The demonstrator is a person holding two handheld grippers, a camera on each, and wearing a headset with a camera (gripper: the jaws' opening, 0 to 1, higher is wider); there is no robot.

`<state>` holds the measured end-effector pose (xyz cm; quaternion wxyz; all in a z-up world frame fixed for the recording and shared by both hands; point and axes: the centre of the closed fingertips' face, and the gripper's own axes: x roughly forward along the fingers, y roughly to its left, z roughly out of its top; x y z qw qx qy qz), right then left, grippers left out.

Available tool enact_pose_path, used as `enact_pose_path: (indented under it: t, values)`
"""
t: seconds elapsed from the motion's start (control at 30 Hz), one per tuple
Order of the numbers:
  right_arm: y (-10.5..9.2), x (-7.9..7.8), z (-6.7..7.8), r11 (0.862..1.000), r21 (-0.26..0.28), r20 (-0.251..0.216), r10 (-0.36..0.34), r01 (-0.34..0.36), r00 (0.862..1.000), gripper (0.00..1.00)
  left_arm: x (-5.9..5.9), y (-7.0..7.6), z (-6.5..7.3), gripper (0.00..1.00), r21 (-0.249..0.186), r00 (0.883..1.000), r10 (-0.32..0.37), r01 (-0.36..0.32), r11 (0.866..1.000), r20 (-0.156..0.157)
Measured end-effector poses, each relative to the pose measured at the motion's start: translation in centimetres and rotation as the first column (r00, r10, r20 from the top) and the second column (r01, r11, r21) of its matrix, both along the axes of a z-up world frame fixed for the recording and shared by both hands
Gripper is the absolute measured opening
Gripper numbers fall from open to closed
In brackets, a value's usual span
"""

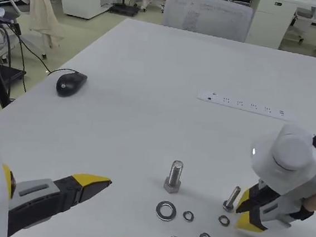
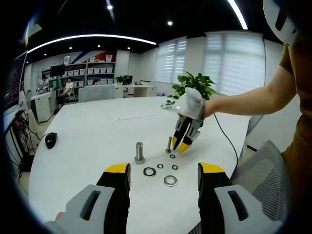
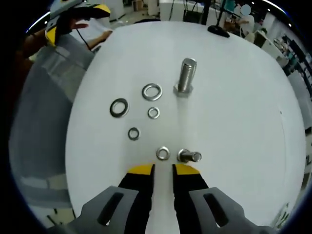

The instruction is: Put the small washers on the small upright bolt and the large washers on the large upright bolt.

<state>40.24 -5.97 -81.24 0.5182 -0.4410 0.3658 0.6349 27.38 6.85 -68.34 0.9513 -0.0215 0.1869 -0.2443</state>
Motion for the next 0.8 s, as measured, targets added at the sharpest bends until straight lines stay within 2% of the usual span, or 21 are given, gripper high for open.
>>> enact_pose_path:
  t: [0.2,0.4,0.53,0.8]
  values:
    - [0.4,-0.3,-1.1,1.0,0.004,0.006,-0.021,0.021,1.0,0.16,-0.2,0.1,0.1,0.55,0.0,1.0,0.003,-0.003,1.0,-0.002]
    - [0.9,-0.1,-1.0,0.999,0.024,0.009,-0.04,0.04,0.999,0.16,-0.2,0.2,0.1,0.54,0.005,1.0,0.004,-0.004,1.0,-0.004]
    - [1.6,-0.8,-1.0,0.999,0.036,0.013,-0.013,0.012,1.0,0.16,-0.1,0.0,0.2,0.54,0.0,1.0,0.001,-0.001,1.0,-0.003]
    - [1.6,-1.5,-1.0,0.997,0.003,0.034,0.074,-0.074,0.997,0.15,-0.1,0.2,0.2,0.54,-0.002,1.0,0.007,-0.007,1.0,-0.002]
